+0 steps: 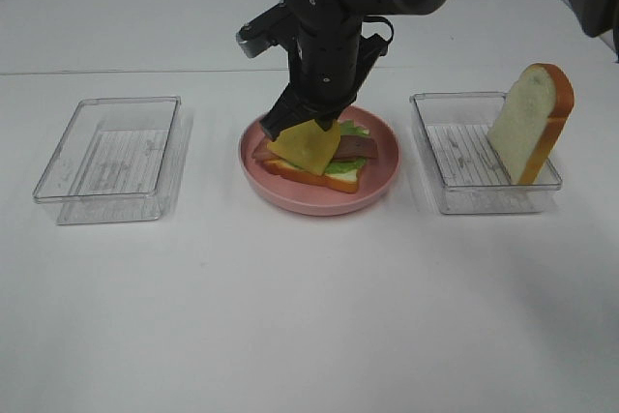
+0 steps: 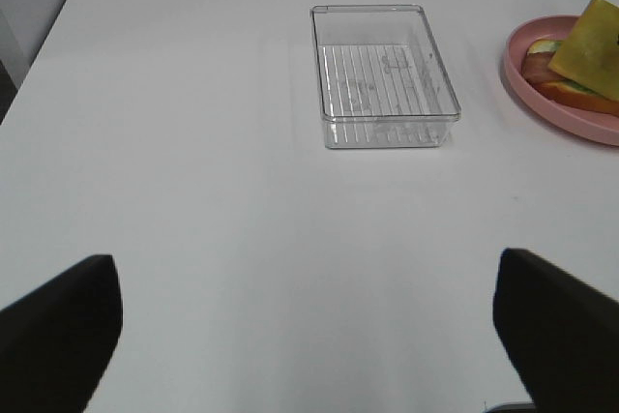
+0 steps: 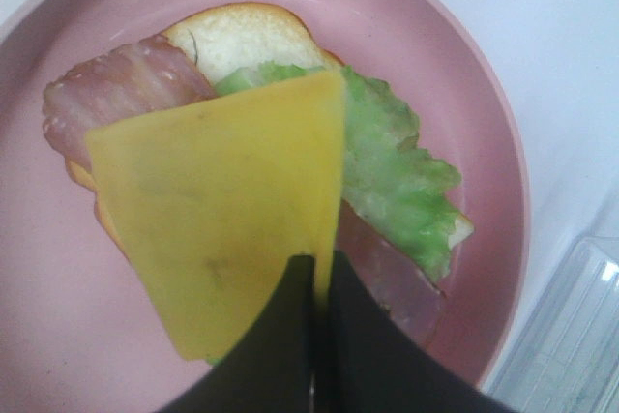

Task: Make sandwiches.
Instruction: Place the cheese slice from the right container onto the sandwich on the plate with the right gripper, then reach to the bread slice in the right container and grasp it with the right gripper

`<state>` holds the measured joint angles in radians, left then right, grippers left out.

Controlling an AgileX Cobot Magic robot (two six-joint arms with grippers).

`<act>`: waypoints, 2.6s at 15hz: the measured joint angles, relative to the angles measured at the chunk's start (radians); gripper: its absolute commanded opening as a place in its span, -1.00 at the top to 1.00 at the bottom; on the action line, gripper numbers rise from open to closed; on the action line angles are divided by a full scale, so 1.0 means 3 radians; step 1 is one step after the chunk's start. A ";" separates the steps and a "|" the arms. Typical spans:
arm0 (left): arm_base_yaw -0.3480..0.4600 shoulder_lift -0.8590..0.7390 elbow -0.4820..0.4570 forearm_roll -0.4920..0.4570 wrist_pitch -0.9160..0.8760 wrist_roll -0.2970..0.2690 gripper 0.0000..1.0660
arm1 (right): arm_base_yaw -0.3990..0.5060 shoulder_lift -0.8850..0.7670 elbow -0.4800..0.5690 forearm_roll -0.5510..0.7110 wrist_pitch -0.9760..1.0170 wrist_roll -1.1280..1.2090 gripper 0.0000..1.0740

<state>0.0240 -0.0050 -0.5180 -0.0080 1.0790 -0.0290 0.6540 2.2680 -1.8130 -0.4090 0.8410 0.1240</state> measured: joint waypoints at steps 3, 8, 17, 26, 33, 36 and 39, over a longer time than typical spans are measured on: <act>0.0000 0.0000 0.0000 0.0000 0.0000 0.0000 -0.84 | 0.0000 0.0000 0.0000 -0.0060 0.0000 0.0003 -0.61; 0.0000 0.0000 0.0000 0.0000 0.0000 0.0000 -0.84 | 0.0000 -0.0053 0.0000 -0.0307 0.0123 0.0093 -0.80; 0.0000 0.0000 0.0000 0.0000 0.0000 0.0000 -0.84 | -0.1007 -0.0587 0.0000 -0.0260 0.0600 0.0140 -0.80; 0.0000 0.0000 0.0000 0.0000 0.0000 0.0003 -0.84 | -0.1840 -0.0613 0.0000 0.0490 0.0703 -0.0127 -0.80; 0.0000 0.0000 0.0000 0.0000 0.0000 0.0003 -0.84 | -0.1977 -0.0303 0.0000 0.0993 0.0680 -0.0350 -0.80; 0.0000 0.0000 0.0000 0.0000 0.0000 0.0003 -0.84 | -0.1977 -0.0180 0.0000 0.1080 0.0703 -0.0380 -0.65; 0.0000 0.0000 0.0000 0.0000 0.0000 0.0003 -0.84 | -0.1977 -0.0167 0.0000 0.1080 0.0700 -0.0380 0.19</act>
<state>0.0240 -0.0050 -0.5180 -0.0080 1.0790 -0.0280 0.0610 2.2180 -1.8130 -0.0850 1.0510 0.0100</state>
